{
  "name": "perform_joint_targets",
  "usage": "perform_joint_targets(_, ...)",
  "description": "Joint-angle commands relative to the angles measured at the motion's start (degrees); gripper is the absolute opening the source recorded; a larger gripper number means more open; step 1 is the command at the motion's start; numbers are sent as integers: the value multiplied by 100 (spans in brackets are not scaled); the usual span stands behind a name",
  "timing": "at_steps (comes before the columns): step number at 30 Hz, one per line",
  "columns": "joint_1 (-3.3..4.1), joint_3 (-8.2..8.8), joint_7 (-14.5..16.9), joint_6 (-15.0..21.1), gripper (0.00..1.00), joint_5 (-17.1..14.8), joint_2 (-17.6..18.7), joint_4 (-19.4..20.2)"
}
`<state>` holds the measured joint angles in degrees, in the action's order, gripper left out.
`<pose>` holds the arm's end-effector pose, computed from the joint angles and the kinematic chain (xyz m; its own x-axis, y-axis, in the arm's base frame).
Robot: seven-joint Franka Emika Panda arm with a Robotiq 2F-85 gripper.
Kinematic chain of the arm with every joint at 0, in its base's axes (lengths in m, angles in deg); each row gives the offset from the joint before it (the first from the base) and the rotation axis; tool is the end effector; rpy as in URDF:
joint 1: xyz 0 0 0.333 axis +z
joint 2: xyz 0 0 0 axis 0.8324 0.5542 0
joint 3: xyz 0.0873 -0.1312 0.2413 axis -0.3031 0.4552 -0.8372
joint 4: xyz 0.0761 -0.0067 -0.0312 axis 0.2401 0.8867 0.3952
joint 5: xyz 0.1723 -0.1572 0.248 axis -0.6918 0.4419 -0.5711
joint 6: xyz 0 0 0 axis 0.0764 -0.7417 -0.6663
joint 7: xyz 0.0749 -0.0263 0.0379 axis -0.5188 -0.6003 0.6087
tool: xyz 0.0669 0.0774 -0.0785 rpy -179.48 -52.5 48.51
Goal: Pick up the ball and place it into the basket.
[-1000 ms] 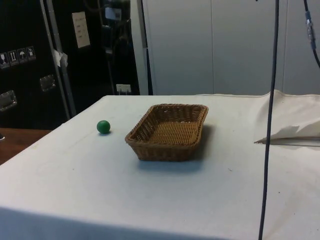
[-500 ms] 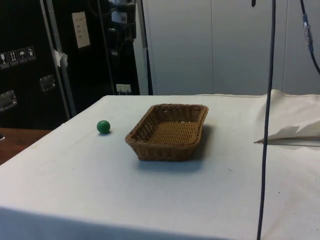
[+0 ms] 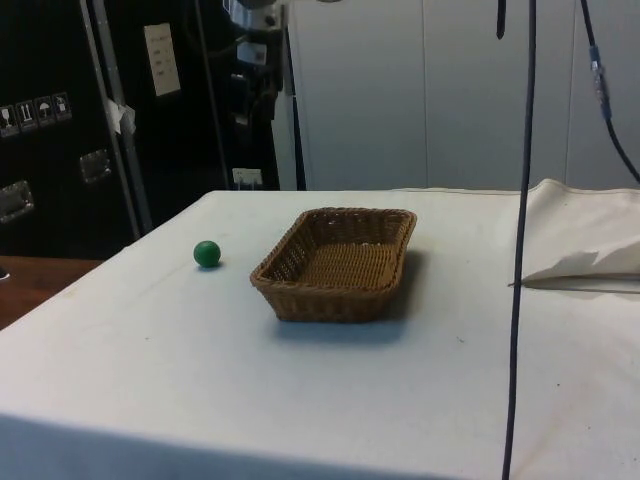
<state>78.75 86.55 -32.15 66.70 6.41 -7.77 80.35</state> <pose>0.5861 -0.1528 0.3368 0.9686 -0.0148 0.2481 -0.0478 -0.9907 0.1274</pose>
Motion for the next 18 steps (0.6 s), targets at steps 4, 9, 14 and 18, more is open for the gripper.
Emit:
perform_joint_targets(4, -115, -17, 298, 166, 100, -332, 166, -17)
perform_joint_targets(9, -138, 57, 567, 286, 100, -670, 367, -40)
perform_joint_targets(14, -195, 103, 900, 407, 100, -1094, 584, -69)
perform_joint_targets(18, -183, 132, 1031, 424, 100, -1306, 665, -92)
